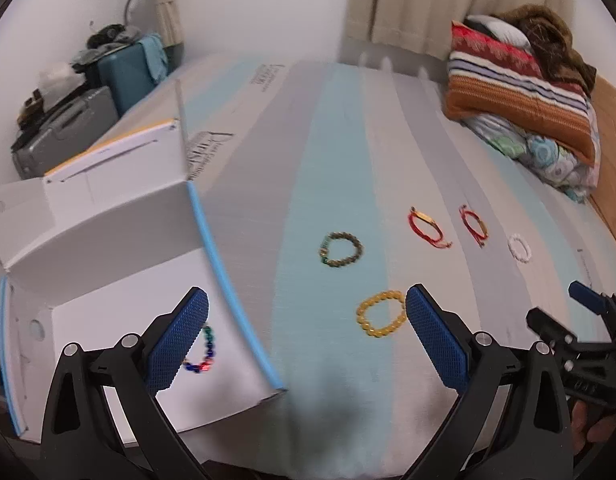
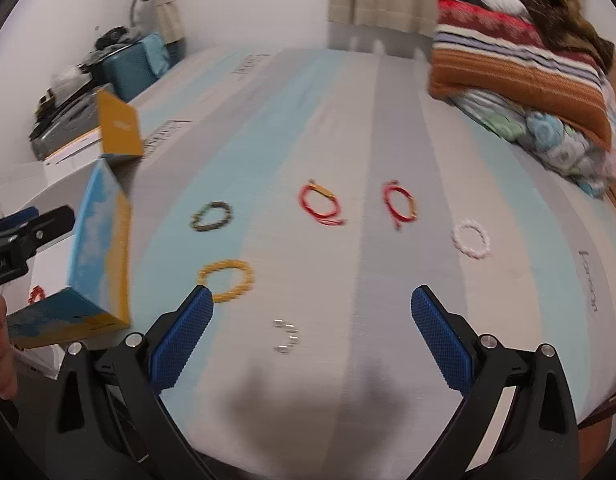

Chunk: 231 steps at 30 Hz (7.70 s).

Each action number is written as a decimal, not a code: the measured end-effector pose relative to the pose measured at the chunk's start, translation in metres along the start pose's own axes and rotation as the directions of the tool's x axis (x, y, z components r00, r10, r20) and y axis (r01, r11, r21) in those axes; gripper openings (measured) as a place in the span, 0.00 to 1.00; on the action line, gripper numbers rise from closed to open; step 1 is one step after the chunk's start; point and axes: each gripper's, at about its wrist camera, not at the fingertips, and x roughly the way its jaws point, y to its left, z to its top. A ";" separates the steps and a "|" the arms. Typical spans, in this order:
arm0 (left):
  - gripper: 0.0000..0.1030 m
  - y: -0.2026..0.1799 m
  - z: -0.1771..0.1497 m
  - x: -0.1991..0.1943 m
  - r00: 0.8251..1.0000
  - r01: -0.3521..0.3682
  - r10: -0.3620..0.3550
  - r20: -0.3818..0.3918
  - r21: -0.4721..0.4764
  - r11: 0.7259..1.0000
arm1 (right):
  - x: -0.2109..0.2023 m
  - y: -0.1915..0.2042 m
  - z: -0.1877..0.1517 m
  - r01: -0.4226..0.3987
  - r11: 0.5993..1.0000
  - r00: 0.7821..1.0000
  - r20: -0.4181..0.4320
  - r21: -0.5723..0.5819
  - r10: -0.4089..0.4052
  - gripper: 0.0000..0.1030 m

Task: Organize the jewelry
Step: 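Withdraw both tools from the box back over the bed, then grasp the pink-white bead bracelet with the right tool while the left tool grasps the brown wooden bracelet, then lift and carry both bracelets over the white box with both tools, then open both tools to release the bracelets into the box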

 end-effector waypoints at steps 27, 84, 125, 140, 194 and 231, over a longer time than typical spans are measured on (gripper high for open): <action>0.94 -0.055 0.024 0.188 0.992 0.034 -0.032 -0.124 0.015 0.999 | 0.141 -0.191 0.019 0.156 0.970 0.984 -0.120 0.189 -0.135 0.93; 0.10 -0.049 0.026 0.180 0.993 -0.010 0.012 -0.116 0.020 1.000 | 0.161 -0.206 0.035 0.134 0.965 0.989 -0.094 0.227 -0.115 0.18; 0.10 -0.033 0.025 0.067 0.998 -0.001 0.003 -0.063 0.032 1.000 | 0.047 -0.170 0.031 0.097 0.976 0.995 0.005 0.197 -0.100 0.18; 0.10 -0.001 0.009 0.019 0.999 -0.024 0.024 -0.045 0.002 1.000 | 0.006 -0.138 0.020 0.070 0.983 0.996 0.037 0.169 -0.078 0.18; 0.10 0.241 -0.081 -0.046 0.967 -0.249 0.225 -0.122 -0.244 0.937 | -0.018 0.230 0.041 -0.299 0.929 0.948 0.043 -0.217 0.315 0.18; 0.69 0.265 -0.093 -0.018 0.960 -0.271 0.232 -0.159 -0.295 0.916 | 0.032 0.319 0.007 -0.350 0.886 0.937 -0.105 -0.303 0.334 0.66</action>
